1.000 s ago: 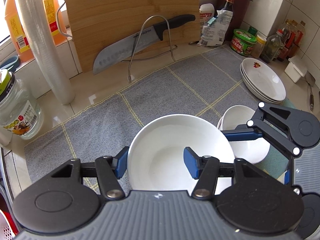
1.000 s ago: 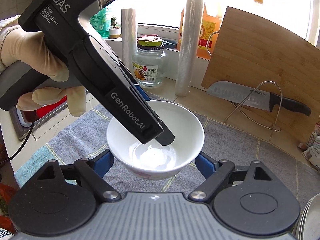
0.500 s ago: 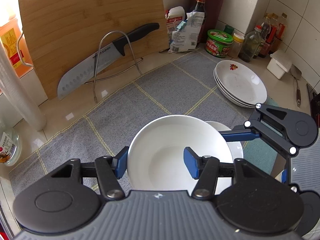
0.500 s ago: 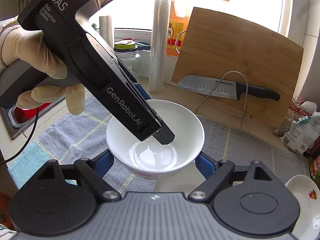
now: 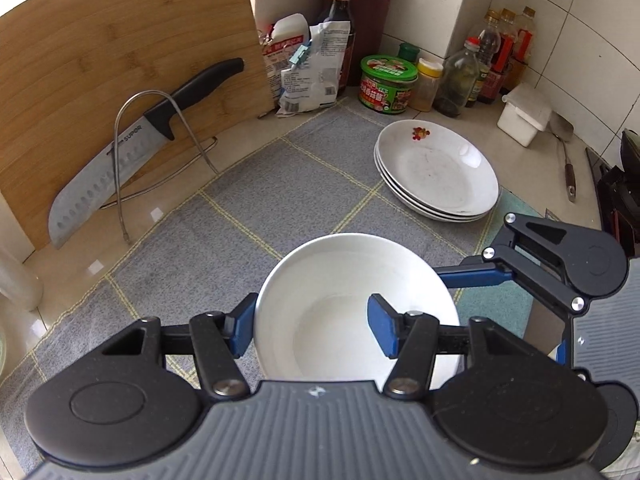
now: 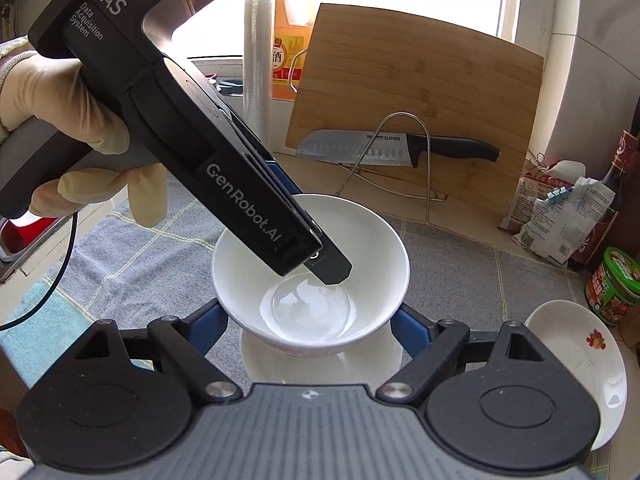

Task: Organize plates and bowls
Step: 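Carry the pink-flowered bowl over the nested white bowls with the left gripper, then lower the bowl into the nested bowls and open the left gripper, then move the left gripper and right gripper to opposite rims of the bowl stack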

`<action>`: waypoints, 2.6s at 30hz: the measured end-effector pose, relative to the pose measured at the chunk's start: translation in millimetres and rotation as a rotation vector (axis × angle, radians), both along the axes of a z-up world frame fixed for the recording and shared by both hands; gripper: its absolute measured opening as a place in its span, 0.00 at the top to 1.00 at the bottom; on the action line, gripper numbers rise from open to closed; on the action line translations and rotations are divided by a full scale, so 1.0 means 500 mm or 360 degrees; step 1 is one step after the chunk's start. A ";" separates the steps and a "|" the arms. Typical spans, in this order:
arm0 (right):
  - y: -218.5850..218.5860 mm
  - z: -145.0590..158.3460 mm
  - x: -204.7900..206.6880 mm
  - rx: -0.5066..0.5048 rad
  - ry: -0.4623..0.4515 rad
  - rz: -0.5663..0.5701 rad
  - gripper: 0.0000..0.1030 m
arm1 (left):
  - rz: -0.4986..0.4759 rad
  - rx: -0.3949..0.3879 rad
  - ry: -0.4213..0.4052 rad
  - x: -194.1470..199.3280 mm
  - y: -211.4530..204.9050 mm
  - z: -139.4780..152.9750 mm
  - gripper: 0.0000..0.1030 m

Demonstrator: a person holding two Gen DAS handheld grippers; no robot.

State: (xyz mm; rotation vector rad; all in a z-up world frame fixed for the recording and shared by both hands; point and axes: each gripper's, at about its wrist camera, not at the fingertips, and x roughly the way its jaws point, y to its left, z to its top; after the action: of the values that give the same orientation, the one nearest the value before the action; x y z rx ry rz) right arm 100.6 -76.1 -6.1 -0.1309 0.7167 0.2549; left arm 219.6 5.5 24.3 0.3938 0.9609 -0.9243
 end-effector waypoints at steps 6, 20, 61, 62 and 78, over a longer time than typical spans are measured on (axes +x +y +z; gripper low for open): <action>-0.023 -0.020 -0.009 0.0038 0.0045 -0.0023 0.11 | -0.0037 0.0014 0.0004 -0.011 -0.021 -0.020 0.45; -0.025 -0.044 -0.010 0.0052 0.0103 -0.0015 0.11 | -0.0012 0.0001 0.0049 -0.016 -0.021 -0.046 0.45; -0.005 -0.023 -0.043 0.0051 -0.0020 0.0120 0.00 | 0.0145 -0.0196 -0.0146 -0.059 0.068 -0.021 0.22; 0.000 -0.028 -0.043 0.0039 0.0002 0.0134 0.00 | 0.0169 -0.0223 -0.0159 -0.065 0.078 -0.019 0.21; -0.077 -0.056 -0.075 -0.0078 0.0103 -0.0008 0.00 | 0.0269 -0.0306 -0.0224 -0.174 0.158 -0.061 0.10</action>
State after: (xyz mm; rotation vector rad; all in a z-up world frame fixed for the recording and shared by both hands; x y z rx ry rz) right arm 63.2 -114.6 -34.2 -0.1680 0.7876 0.2376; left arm 132.3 84.4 -6.2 0.2077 0.7569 -0.8153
